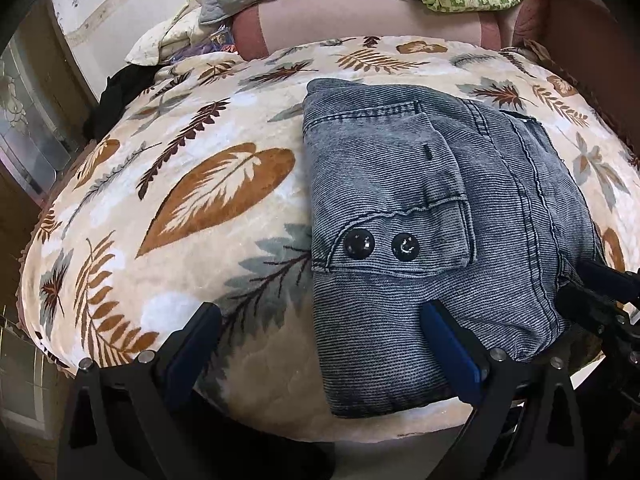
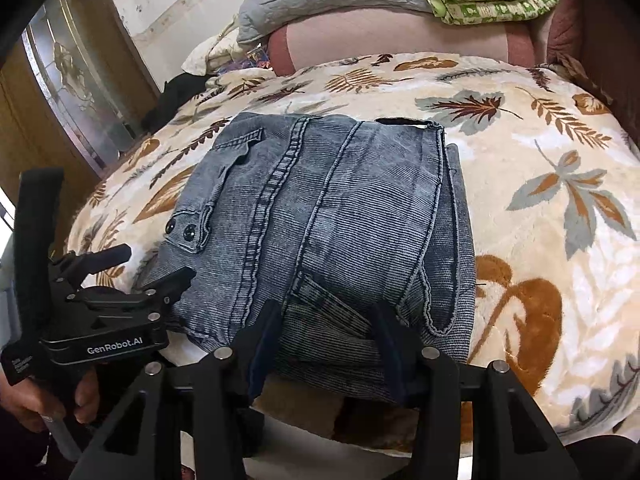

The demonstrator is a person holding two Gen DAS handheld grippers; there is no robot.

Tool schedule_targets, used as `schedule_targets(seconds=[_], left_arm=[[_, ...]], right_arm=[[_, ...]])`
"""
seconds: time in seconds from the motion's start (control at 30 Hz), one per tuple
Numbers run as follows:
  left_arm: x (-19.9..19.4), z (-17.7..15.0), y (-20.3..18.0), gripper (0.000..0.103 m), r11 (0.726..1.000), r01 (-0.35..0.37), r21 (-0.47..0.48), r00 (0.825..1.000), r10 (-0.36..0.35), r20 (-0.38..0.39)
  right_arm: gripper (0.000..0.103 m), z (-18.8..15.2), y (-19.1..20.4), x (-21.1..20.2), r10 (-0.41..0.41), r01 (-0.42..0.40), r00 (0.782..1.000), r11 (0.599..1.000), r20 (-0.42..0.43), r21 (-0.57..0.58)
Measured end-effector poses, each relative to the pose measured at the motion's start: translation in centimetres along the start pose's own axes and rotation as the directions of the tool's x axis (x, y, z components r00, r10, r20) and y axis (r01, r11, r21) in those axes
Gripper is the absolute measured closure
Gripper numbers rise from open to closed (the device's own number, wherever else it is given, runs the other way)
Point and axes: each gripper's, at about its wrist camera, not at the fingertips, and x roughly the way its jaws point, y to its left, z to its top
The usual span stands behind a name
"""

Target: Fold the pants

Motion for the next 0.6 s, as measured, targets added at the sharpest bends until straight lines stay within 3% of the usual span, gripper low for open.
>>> schedule_targets(seconds=[0.47, 0.6], left_arm=[[0.36, 0.18, -0.36, 0.0, 1.0, -0.031, 0.004, 0.999, 0.031, -0.011], [0.21, 0.94, 0.22, 0.0, 1.0, 0.003, 0.0, 0.999, -0.003, -0.053]], right_arm=[[0.049, -0.11, 0.57, 0.22, -0.027, 0.028, 1.0, 0.999, 0.005, -0.04], [0.049, -0.16, 0.58, 0.07, -0.023, 0.024, 1.0, 0.999, 0.012, -0.041]])
